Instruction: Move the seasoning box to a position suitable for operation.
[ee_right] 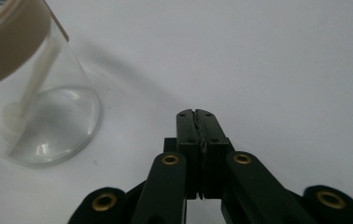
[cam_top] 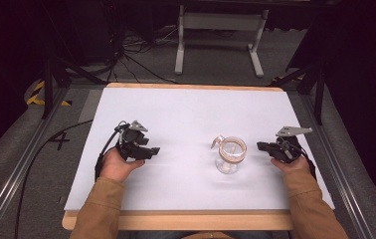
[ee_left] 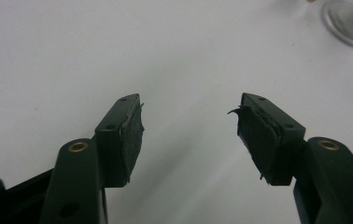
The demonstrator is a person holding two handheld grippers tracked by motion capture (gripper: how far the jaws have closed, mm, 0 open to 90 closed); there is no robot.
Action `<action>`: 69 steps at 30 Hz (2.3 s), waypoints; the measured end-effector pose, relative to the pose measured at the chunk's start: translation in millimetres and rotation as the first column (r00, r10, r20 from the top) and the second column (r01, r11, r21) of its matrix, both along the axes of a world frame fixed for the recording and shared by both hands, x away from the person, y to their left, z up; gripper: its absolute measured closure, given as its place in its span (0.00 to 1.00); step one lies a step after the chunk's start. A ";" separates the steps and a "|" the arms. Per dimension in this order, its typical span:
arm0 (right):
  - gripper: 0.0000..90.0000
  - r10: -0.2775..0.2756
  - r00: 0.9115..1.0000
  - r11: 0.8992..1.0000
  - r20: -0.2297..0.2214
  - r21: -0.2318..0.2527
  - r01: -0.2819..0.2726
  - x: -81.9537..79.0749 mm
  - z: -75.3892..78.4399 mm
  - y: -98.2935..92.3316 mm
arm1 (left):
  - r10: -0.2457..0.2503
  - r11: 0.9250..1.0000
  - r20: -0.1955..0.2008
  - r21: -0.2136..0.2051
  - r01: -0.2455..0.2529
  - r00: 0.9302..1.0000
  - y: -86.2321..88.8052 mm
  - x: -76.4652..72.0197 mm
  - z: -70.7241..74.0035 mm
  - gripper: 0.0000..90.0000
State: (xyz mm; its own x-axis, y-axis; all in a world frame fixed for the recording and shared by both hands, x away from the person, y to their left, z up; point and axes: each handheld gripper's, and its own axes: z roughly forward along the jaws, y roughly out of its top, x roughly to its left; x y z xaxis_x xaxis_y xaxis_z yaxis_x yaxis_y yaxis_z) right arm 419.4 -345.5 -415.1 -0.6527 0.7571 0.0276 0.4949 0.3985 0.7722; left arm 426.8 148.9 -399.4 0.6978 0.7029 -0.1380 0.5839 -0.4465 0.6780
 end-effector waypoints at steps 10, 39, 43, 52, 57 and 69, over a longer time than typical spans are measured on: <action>0.99 0.079 0.997 0.996 0.013 0.038 -0.079 -3.3 -1.7 16.1 | -0.046 0.999 0.077 -0.021 0.047 0.996 -6.3 -8.4 9.7 0.44; 0.99 0.167 0.986 0.986 -0.005 -0.018 -0.167 -5.2 -13.8 52.7 | -0.094 0.996 0.088 -0.003 0.094 0.992 -11.5 -12.4 11.6 0.43; 0.99 0.183 0.983 0.983 -0.011 -0.023 -0.184 -7.2 -13.1 55.0 | -0.096 0.995 0.087 -0.004 0.097 0.992 -12.3 -12.4 11.3 0.43; 0.99 0.225 0.974 0.972 -0.020 -0.063 -0.226 -18.5 -11.8 67.0 | -0.098 0.994 0.041 -0.047 0.100 0.994 -19.3 -6.7 12.3 0.47; 0.99 0.266 0.964 0.960 -0.021 -0.089 -0.267 -27.2 -11.8 76.3 | -0.135 0.990 0.034 -0.042 0.136 0.990 -23.6 -4.1 14.1 0.49; 0.99 0.331 0.943 0.938 -0.026 -0.104 -0.332 -40.2 -12.2 93.0 | -0.175 0.982 -0.016 -0.071 0.173 0.985 -27.1 -0.1 13.6 0.56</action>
